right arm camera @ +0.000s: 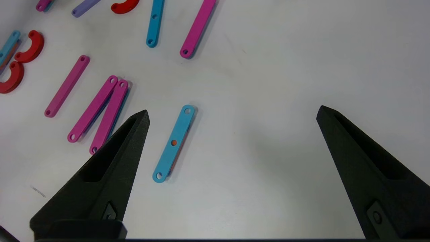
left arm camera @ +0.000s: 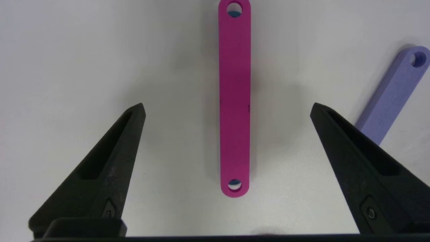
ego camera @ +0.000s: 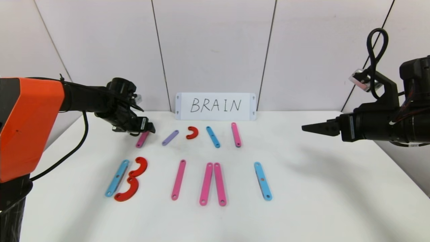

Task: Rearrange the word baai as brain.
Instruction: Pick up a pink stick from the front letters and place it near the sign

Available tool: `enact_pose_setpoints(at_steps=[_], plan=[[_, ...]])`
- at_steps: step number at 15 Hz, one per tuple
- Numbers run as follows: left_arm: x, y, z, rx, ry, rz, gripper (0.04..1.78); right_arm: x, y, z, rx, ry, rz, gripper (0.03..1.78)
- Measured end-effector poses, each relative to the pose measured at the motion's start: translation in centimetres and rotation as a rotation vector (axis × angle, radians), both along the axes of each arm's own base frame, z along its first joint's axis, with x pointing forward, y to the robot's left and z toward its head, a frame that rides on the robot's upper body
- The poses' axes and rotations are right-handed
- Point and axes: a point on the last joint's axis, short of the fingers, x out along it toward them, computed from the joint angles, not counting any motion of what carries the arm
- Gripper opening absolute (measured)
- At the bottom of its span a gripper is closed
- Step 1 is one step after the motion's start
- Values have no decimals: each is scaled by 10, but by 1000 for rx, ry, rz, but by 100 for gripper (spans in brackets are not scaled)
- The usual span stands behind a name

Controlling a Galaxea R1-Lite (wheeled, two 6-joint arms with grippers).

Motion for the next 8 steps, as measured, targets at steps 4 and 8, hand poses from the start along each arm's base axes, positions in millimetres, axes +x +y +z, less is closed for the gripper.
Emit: enact_pose_setpoints(at_steps=[4, 8], plan=[[-20, -8, 18, 0, 50, -14, 175, 2, -4, 2, 1, -6, -14, 174], [-54, -32, 31, 7, 129, -78, 175, 2, -4, 2, 2, -6, -15, 174]])
